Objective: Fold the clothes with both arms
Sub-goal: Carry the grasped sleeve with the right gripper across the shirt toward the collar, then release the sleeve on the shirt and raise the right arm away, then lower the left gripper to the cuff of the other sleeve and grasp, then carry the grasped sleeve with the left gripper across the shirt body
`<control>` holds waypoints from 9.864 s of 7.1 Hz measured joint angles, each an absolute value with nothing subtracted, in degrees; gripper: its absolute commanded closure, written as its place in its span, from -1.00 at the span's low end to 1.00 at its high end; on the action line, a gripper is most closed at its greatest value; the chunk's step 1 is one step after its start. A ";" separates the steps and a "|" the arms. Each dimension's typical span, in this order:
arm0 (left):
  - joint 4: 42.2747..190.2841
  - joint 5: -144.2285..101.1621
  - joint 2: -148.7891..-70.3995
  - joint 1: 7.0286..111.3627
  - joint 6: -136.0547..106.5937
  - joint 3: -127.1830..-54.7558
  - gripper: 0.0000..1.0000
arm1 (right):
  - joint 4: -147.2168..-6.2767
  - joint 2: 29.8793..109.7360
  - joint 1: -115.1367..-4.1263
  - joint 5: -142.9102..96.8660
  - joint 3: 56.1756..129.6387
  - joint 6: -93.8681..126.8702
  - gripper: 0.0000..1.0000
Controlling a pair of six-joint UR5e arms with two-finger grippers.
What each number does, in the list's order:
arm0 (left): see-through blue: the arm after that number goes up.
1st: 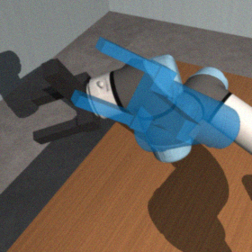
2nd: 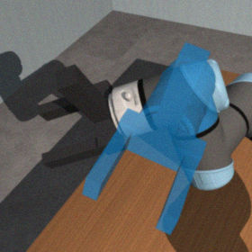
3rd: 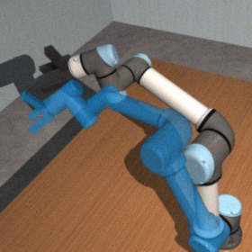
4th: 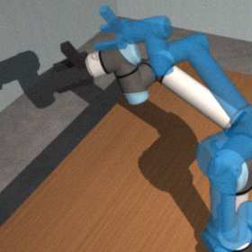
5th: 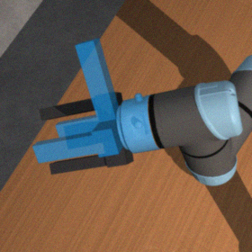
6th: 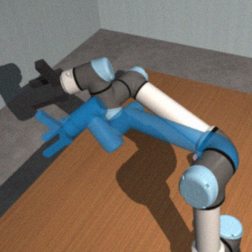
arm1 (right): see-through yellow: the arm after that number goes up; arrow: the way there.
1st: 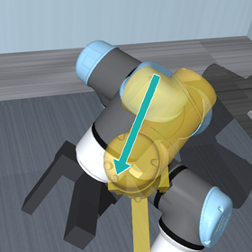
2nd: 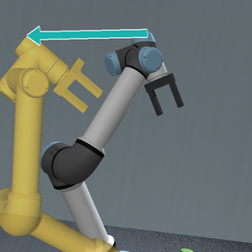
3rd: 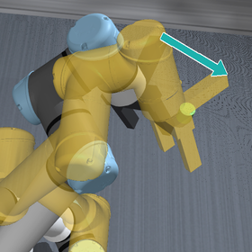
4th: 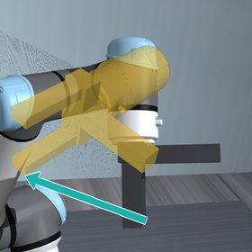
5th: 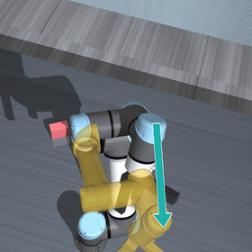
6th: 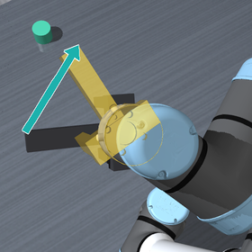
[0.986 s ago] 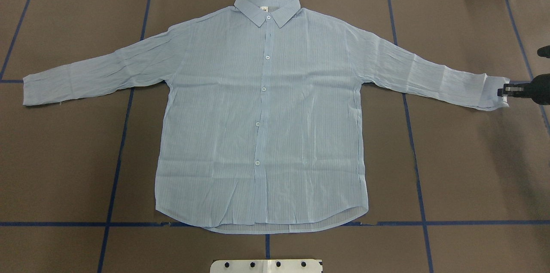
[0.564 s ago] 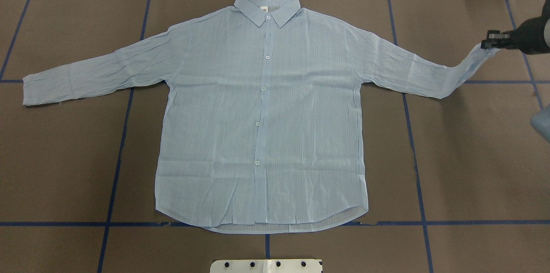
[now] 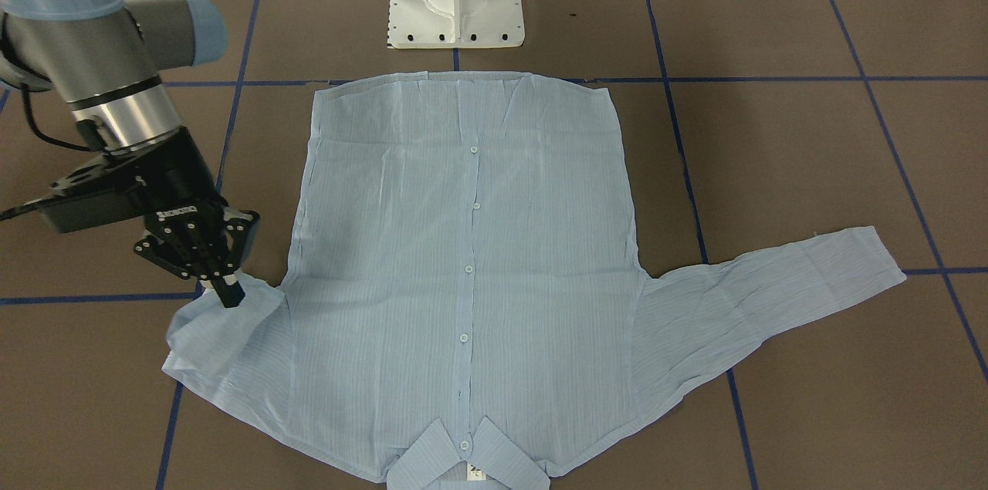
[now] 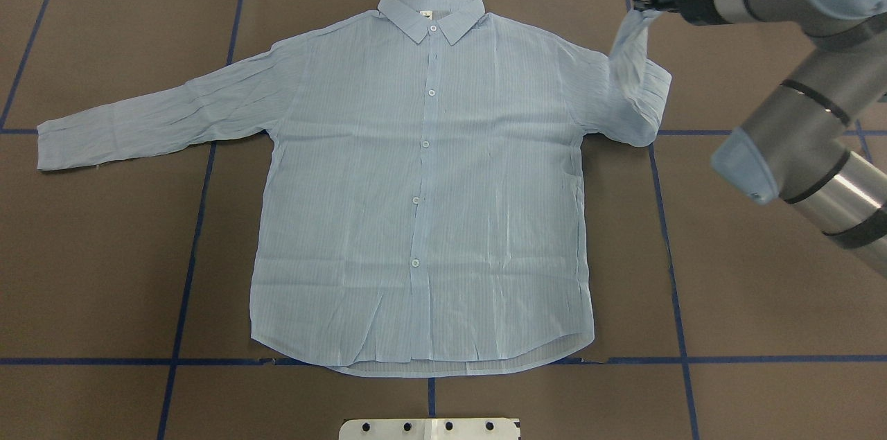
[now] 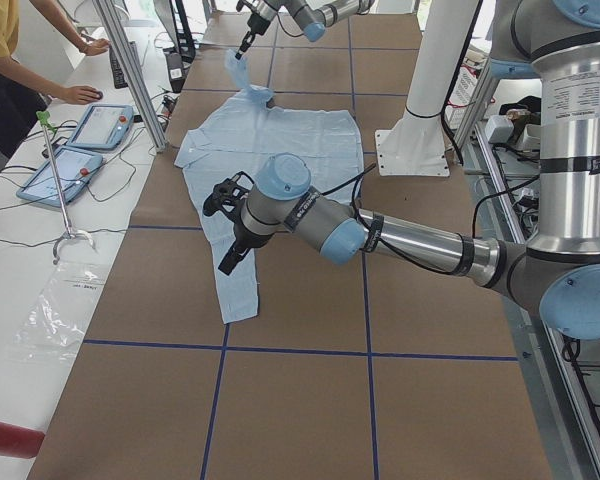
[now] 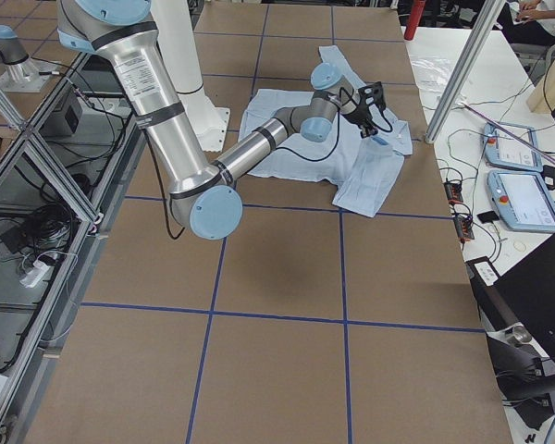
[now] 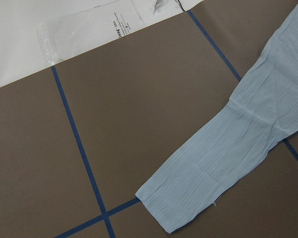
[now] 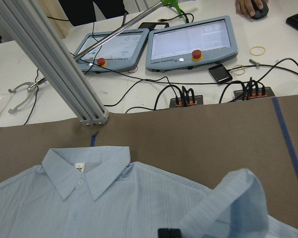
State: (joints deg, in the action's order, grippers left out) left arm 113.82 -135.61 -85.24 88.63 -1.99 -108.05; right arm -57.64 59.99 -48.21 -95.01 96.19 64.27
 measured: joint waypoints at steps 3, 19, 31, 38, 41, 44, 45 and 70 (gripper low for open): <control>113.82 -135.61 -85.29 88.61 -2.02 -107.89 -1.00 | -56.66 49.67 -36.50 -81.72 88.19 67.19 1.00; 123.60 -135.68 -86.38 88.44 -4.88 -104.26 -1.00 | -68.67 31.52 -38.66 -90.74 66.74 68.67 -1.00; 171.51 -109.19 -85.50 58.76 -58.70 -75.31 -0.41 | -68.90 66.00 -73.57 -126.05 87.01 38.32 -1.00; 174.81 -108.49 -89.48 56.51 -58.81 -67.36 -0.41 | -68.56 67.24 -73.56 -125.69 87.10 38.32 -1.00; 174.81 -108.38 -89.22 56.43 -58.30 -67.33 -0.41 | -68.48 67.76 -73.56 -125.68 87.66 38.32 -1.00; 174.76 -108.34 -89.06 56.43 -57.54 -67.29 -0.06 | -68.47 68.48 -73.56 -125.70 88.42 38.32 -1.00; 174.74 -108.24 -88.98 56.42 -57.50 -67.26 0.04 | -68.47 68.55 -73.57 -125.72 88.55 38.32 -1.00; 140.10 -94.48 -134.06 38.00 -65.77 -82.37 1.00 | -68.47 69.26 -73.41 -125.98 89.91 39.29 -1.00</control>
State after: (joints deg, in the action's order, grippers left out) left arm 140.10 -94.48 -134.06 38.00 -65.77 -82.37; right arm -68.47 69.26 -73.41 -125.98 89.91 39.29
